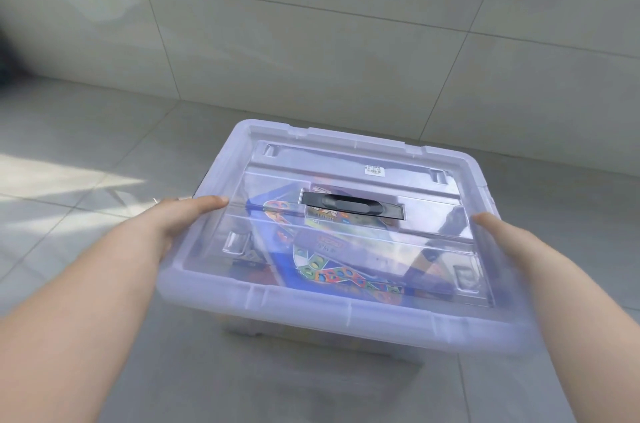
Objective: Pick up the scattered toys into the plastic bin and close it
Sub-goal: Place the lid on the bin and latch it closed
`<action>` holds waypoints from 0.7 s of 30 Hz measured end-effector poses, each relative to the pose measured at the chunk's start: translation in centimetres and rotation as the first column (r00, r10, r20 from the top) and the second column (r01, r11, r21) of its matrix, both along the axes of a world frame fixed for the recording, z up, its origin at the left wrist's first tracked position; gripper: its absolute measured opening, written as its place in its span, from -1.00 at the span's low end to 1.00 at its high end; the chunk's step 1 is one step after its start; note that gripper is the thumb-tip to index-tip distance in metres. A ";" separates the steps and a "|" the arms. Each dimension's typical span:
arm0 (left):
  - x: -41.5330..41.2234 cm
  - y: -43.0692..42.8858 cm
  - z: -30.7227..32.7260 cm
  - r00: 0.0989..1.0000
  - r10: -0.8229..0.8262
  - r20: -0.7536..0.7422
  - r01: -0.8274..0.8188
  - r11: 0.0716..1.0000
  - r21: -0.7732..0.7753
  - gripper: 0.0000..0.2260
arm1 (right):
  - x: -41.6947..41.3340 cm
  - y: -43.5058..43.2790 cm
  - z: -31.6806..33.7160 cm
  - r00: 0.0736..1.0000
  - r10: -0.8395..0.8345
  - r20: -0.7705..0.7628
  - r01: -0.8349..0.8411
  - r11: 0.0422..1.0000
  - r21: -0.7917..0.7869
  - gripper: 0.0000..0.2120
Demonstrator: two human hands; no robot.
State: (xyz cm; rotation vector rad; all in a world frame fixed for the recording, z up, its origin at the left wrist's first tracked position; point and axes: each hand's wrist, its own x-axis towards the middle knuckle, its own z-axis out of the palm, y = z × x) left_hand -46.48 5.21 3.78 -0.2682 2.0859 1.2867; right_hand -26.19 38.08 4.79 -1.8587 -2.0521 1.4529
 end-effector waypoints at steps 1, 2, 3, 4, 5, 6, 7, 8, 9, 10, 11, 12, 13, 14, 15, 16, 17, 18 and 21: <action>0.2 -0.2 0.2 0.998 -0.035 0.059 0.034 0.999 0.014 -0.40 | 0.0 0.0 -0.3 1.000 -0.016 -0.021 0.017 1.000 0.012 -0.16; 0.4 -0.2 0.3 0.994 -0.063 0.085 0.061 0.998 0.024 -0.51 | 0.0 -0.3 -0.1 0.999 -0.039 -0.016 0.039 0.998 0.045 -0.15; 0.2 -0.3 0.0 0.995 -0.058 0.078 0.057 0.998 0.023 -0.55 | -0.2 -0.9 0.3 0.999 -0.046 0.008 0.045 0.994 0.101 -0.19; 0.2 -0.4 -0.1 0.999 -0.028 0.033 0.028 1.000 -0.006 -0.52 | -0.2 -0.9 0.5 0.998 -0.046 0.046 0.038 0.983 0.178 -0.27; 0.1 -0.3 -0.3 0.999 0.012 -0.053 -0.015 0.998 -0.061 -0.49 | -0.3 -0.7 0.4 0.995 -0.035 0.093 0.009 0.964 0.265 -0.34; 0.2 -0.2 -0.3 0.983 0.049 -0.176 -0.073 0.988 -0.135 -0.49 | -0.3 -0.7 0.5 0.989 -0.020 0.145 -0.032 0.937 0.348 -0.40; 0.6 0.1 0.0 0.956 0.043 -0.290 -0.108 0.971 -0.213 -0.54 | -0.3 -1.0 0.7 0.981 -0.004 0.195 -0.076 0.912 0.404 -0.44; 0.9 0.3 0.3 0.931 0.004 -0.366 -0.116 0.952 -0.284 -0.59 | -0.5 -1.1 0.7 0.975 0.005 0.220 -0.103 0.892 0.439 -0.45; 1.1 0.3 0.5 0.911 -0.027 -0.412 -0.113 0.944 -0.311 -0.63 | -0.6 -1.2 0.7 0.970 0.013 0.244 -0.126 0.880 0.457 -0.46; 1.3 0.4 0.6 0.901 -0.042 -0.432 -0.105 0.944 -0.312 -0.64 | -0.6 -1.4 0.7 0.963 0.014 0.267 -0.142 0.873 0.466 -0.46; 1.4 0.5 0.7 0.897 -0.043 -0.440 -0.100 0.950 -0.297 -0.66 | -0.7 -1.5 0.7 0.960 0.010 0.281 -0.148 0.869 0.472 -0.46; 1.5 0.5 0.7 0.894 -0.049 -0.446 -0.096 0.950 -0.297 -0.67 | -0.7 -1.6 0.8 0.956 0.006 0.292 -0.152 0.865 0.479 -0.47; 1.6 0.5 0.7 0.886 -0.072 -0.458 -0.092 0.941 -0.325 -0.69 | -0.8 -1.7 1.0 0.953 0.008 0.301 -0.160 0.861 0.483 -0.47; 1.7 0.5 0.6 0.878 -0.100 -0.467 -0.086 0.929 -0.360 -0.70 | -0.9 -1.8 1.0 0.953 0.010 0.303 -0.165 0.856 0.489 -0.47; 1.8 0.5 0.8 0.866 -0.120 -0.485 -0.087 0.919 -0.384 -0.71 | -1.0 -1.9 1.0 0.952 0.011 0.305 -0.169 0.853 0.494 -0.48; 1.9 0.6 0.9 0.862 -0.128 -0.491 -0.088 0.915 -0.393 -0.71 | -1.1 -1.9 1.0 0.951 0.008 0.308 -0.167 0.852 0.496 -0.48; 2.0 0.6 0.9 0.858 -0.131 -0.497 -0.088 0.915 -0.393 -0.71 | -1.2 -2.0 1.1 0.947 0.010 0.321 -0.179 0.845 0.504 -0.49; 2.0 0.6 0.9 0.856 -0.131 -0.500 -0.090 0.915 -0.394 -0.71 | -1.3 -2.2 1.2 0.940 0.019 0.341 -0.204 0.831 0.518 -0.50; 2.0 0.6 0.9 0.852 -0.135 -0.506 -0.096 0.910 -0.404 -0.70 | -1.4 -2.5 1.3 0.922 0.047 0.383 -0.262 0.805 0.533 -0.54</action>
